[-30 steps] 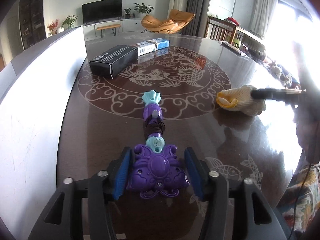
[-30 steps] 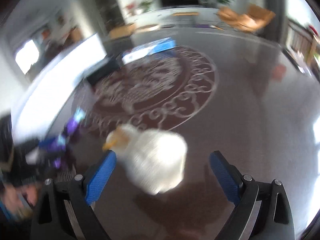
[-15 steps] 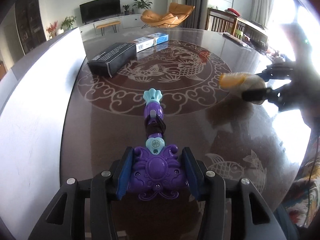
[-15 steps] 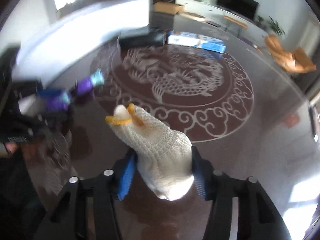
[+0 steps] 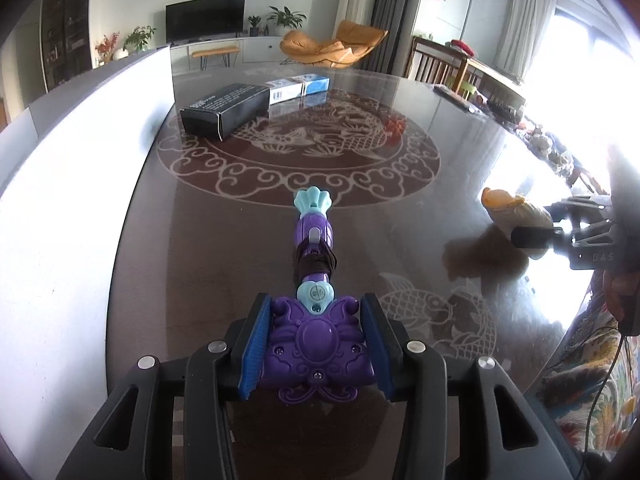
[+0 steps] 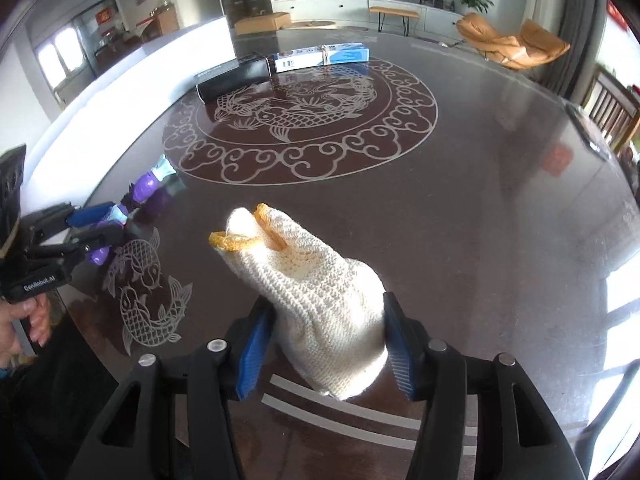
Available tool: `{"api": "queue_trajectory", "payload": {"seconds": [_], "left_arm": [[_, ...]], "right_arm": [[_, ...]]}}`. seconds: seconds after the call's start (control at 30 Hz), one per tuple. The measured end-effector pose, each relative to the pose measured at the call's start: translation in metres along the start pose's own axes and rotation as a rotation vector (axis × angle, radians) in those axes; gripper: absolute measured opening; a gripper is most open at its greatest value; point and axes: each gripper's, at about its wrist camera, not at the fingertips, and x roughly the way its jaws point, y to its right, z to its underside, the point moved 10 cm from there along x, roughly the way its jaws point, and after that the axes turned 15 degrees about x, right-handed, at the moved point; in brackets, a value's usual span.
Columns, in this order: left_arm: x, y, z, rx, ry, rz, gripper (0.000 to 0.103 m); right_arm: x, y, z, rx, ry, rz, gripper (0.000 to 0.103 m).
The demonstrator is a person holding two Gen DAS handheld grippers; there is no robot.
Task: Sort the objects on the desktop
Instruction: 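Lift the knitted pouch with the right gripper while the left gripper holds the toy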
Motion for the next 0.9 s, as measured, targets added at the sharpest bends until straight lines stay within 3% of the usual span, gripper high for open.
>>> {"api": "queue_trajectory", "payload": {"seconds": [0.03,0.1,0.13,0.2,0.23,0.27,0.3,0.33,0.37,0.53,0.63,0.67,0.73,0.9], "left_arm": [[0.0,0.001,0.0,0.009,-0.01,-0.003,0.046],[-0.001,0.002,0.002,0.04,-0.029,-0.022,0.048],[-0.002,0.003,0.003,0.062,-0.037,-0.04,0.051],[0.0,0.006,0.008,0.11,-0.063,-0.074,0.068],[-0.001,0.006,0.01,0.115,-0.064,-0.087,0.084],[-0.001,0.006,0.012,0.114,-0.067,-0.097,0.089],[-0.002,0.006,0.013,0.104,-0.059,-0.09,0.089],[-0.002,0.005,0.013,0.087,-0.052,-0.08,0.081],[-0.005,0.002,0.012,0.082,-0.035,-0.097,0.052],[-0.012,-0.006,0.006,0.023,0.002,-0.057,0.052],[-0.029,-0.007,-0.001,-0.028,0.062,-0.027,0.051],[-0.037,-0.007,-0.006,-0.04,0.087,-0.02,0.046],[-0.049,-0.002,-0.015,-0.046,0.12,0.002,0.004],[-0.059,-0.006,-0.025,-0.04,0.136,-0.004,0.004]], "right_arm": [[0.001,-0.002,0.001,-0.007,-0.007,-0.005,0.074],[0.006,-0.006,-0.001,-0.026,-0.017,-0.018,0.085],[0.006,-0.007,-0.001,-0.04,-0.014,-0.013,0.086],[0.01,-0.008,-0.002,-0.08,-0.011,-0.001,0.086],[0.014,-0.009,-0.002,-0.094,-0.017,-0.005,0.086],[0.016,-0.01,-0.002,-0.101,-0.023,-0.011,0.084],[0.02,-0.012,0.001,-0.11,-0.038,-0.022,0.065],[0.022,-0.013,0.002,-0.111,-0.046,-0.023,0.055],[0.021,-0.014,0.002,-0.105,-0.04,-0.025,0.053],[0.003,-0.023,0.0,-0.07,0.002,-0.045,0.051],[-0.01,-0.029,-0.001,-0.055,0.029,-0.061,0.051],[-0.013,-0.03,-0.002,-0.051,0.035,-0.063,0.051],[-0.018,-0.032,-0.005,-0.046,0.044,-0.063,0.051],[-0.024,-0.04,-0.015,-0.042,0.065,-0.073,0.051]]}}
